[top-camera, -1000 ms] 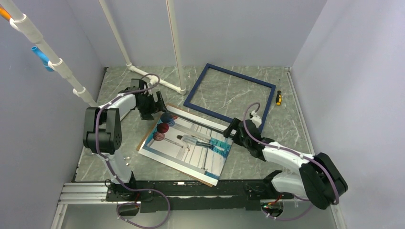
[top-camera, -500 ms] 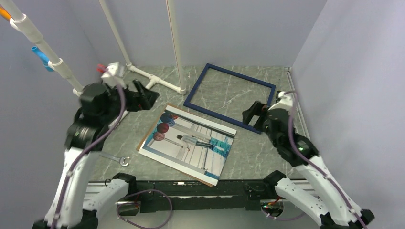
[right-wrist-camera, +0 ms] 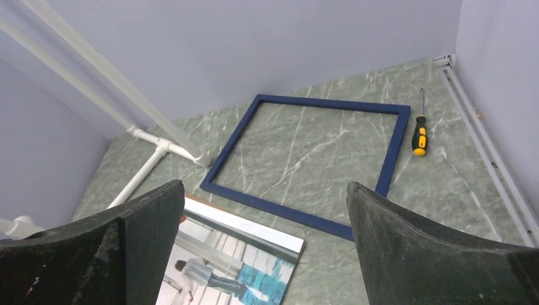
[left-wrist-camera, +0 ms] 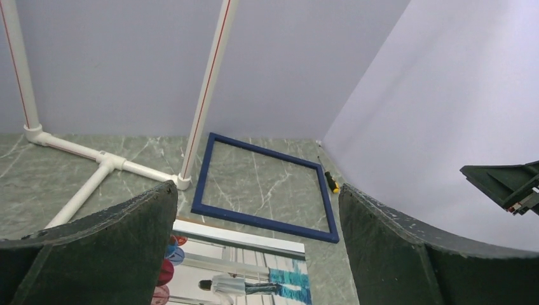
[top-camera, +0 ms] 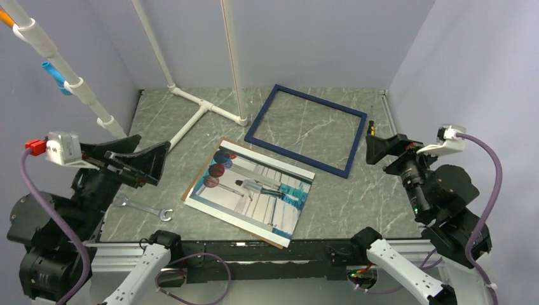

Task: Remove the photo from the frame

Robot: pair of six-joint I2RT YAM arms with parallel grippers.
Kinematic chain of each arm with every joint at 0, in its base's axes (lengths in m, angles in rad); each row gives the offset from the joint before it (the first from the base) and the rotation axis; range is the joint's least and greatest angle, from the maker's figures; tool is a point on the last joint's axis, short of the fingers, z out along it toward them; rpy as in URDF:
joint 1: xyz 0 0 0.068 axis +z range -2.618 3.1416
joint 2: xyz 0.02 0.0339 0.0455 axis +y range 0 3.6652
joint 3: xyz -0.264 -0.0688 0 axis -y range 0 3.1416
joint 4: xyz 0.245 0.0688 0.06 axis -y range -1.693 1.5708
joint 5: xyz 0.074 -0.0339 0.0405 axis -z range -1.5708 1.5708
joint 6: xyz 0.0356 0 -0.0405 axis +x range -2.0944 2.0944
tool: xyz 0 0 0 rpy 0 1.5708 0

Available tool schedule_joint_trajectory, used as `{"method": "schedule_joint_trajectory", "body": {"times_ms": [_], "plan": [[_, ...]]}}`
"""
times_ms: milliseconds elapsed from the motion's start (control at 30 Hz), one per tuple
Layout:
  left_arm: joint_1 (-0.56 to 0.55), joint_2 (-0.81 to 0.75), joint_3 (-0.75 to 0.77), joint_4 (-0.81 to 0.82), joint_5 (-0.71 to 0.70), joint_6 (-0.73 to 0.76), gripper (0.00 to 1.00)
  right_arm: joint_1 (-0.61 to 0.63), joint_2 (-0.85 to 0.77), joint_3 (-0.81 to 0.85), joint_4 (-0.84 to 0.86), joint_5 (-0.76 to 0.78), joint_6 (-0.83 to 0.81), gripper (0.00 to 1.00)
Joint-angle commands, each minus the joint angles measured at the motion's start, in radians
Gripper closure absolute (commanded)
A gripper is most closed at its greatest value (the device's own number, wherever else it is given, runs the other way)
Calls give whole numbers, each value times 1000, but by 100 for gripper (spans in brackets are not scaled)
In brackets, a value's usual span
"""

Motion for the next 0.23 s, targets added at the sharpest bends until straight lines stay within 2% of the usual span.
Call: {"method": "schedule_joint_trajectory", "body": {"times_ms": [0,100,200], "plan": [[0,3,21,-51,-31,-11,0,1,-26,5,-18,11,-52,0],[0,3,16,-63,-22,-11,1,2,-48,-37,6,3,-51,0],[0,-9,-2,-57,-18,-19,1,2,-28,-32,-38,29,-9,0]]}}
